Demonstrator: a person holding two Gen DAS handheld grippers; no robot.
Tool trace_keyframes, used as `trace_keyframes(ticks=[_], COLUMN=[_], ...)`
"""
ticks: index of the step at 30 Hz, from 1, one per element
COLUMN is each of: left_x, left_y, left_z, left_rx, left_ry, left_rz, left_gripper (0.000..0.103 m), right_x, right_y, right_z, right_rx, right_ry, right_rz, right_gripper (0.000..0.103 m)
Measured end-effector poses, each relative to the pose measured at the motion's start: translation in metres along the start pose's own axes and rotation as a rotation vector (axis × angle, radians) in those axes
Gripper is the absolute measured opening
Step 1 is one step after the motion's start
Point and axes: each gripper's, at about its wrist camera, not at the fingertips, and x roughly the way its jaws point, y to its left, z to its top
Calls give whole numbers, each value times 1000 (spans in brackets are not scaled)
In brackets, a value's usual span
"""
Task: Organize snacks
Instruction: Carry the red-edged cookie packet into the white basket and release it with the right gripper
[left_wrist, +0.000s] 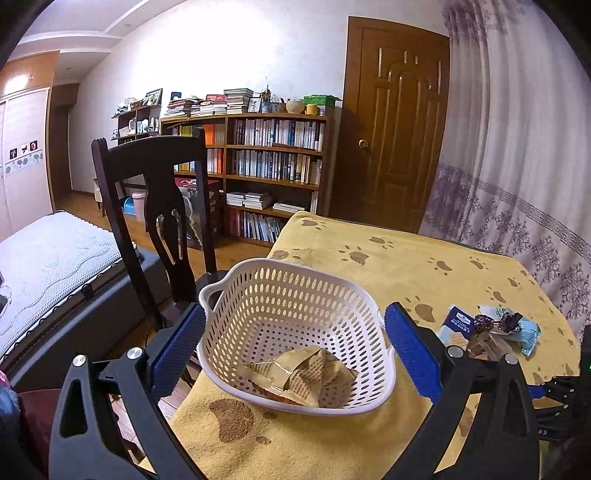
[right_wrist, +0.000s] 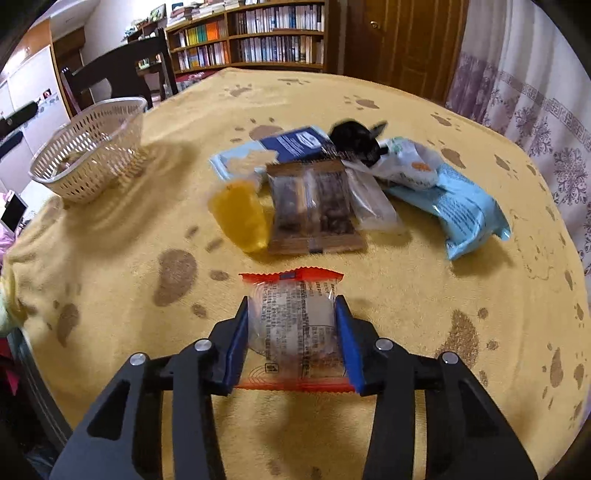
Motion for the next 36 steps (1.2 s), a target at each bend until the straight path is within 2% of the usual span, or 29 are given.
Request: trace_keyframes(ticks=[4, 14, 21, 27, 30, 33, 36], left_x=[-5, -20, -26, -25, -22, -21, -21], left_y=[6, 30, 43, 48, 46, 42, 42], left_z=[3, 10, 10, 10, 11, 10, 8], left_rx=[-20, -95, -113, -133, -140, -127, -129], left_ry=[-13, -62, -93, -85, -67, -65, -63], left_rz=[4, 43, 101, 82, 36, 29, 28], left_gripper=[99, 99, 99, 99, 99, 99, 100], right_x=[-13, -21, 4, 25, 37, 45, 49], right_y=[14, 94, 145, 171, 174, 176, 170], right_z=[18, 98, 144, 167, 175, 179, 176], right_rx=[-15, -116, -107, -81, -48, -20, 1], right_ry=[-42, -147, -128, -91, -52, -42, -39], right_rz=[40, 165, 270, 341, 425, 465, 459], right_gripper=[44, 44, 44, 44, 45, 46, 59])
